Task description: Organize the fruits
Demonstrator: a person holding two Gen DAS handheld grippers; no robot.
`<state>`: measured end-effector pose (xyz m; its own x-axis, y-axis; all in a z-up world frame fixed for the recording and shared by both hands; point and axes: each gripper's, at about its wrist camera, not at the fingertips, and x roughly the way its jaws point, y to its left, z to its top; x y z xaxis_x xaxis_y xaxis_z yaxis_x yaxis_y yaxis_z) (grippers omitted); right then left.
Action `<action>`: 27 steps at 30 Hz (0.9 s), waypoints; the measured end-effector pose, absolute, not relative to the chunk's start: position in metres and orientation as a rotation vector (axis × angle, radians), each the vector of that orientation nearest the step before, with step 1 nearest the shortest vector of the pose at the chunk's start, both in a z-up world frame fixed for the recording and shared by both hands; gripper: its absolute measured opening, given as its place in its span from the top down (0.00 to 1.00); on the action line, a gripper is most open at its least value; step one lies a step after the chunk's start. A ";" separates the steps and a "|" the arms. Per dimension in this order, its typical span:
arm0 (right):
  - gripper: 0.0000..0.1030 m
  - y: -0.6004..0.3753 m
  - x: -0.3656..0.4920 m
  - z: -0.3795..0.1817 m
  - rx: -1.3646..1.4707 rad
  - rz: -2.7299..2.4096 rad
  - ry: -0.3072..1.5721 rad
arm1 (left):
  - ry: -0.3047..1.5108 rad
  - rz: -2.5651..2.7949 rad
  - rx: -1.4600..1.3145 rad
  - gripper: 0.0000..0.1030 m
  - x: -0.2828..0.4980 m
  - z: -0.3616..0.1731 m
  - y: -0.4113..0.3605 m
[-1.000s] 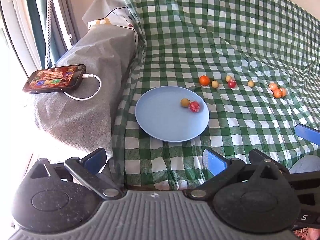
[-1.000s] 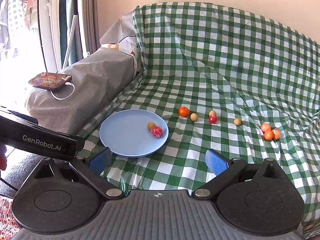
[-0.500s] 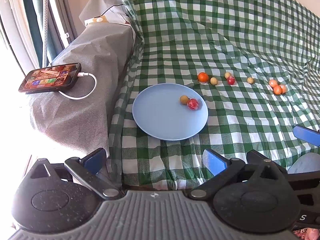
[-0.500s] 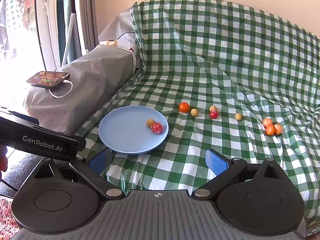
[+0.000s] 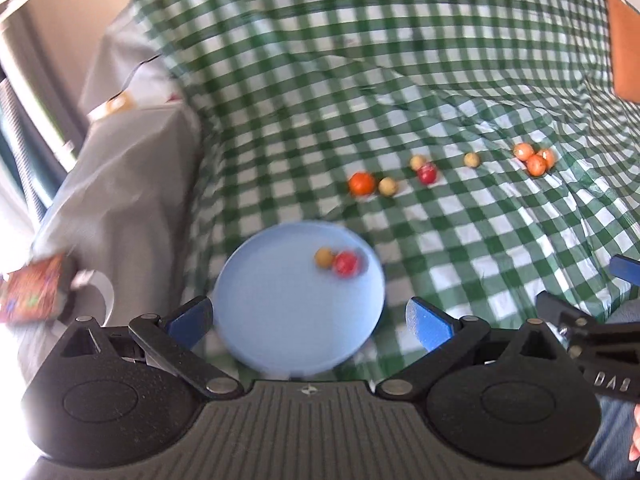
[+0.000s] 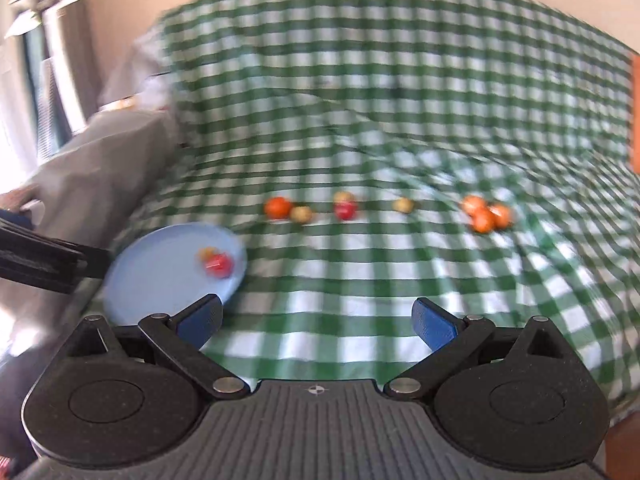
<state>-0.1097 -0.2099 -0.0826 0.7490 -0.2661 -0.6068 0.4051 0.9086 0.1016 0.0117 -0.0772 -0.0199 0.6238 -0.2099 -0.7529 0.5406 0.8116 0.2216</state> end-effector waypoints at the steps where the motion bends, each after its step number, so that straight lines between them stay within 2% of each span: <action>1: 0.03 -0.222 -0.108 -0.087 0.250 -0.403 0.625 | 0.786 -0.459 0.468 0.00 0.018 -0.022 -0.089; 9: 0.03 -0.335 -0.066 -0.134 0.332 -0.690 0.592 | 0.756 -0.563 0.533 0.00 0.079 -0.054 -0.205; 16: 0.03 -0.426 -0.004 -0.186 0.468 -0.879 0.594 | 0.835 -0.595 0.515 0.00 0.152 -0.096 -0.292; 22: 0.03 -0.458 0.037 -0.219 0.439 -0.908 0.619 | 0.872 -0.588 0.605 0.00 0.202 -0.139 -0.349; 27: 0.03 -0.463 0.052 -0.229 0.409 -0.878 0.618 | 0.991 -0.544 0.598 0.00 0.242 -0.167 -0.357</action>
<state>0.0520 -0.4631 -0.2286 0.4838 -0.5842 -0.6517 0.8105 0.5801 0.0816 0.2417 -0.3568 -0.1666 0.4435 -0.1493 -0.8838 0.6657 0.7151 0.2133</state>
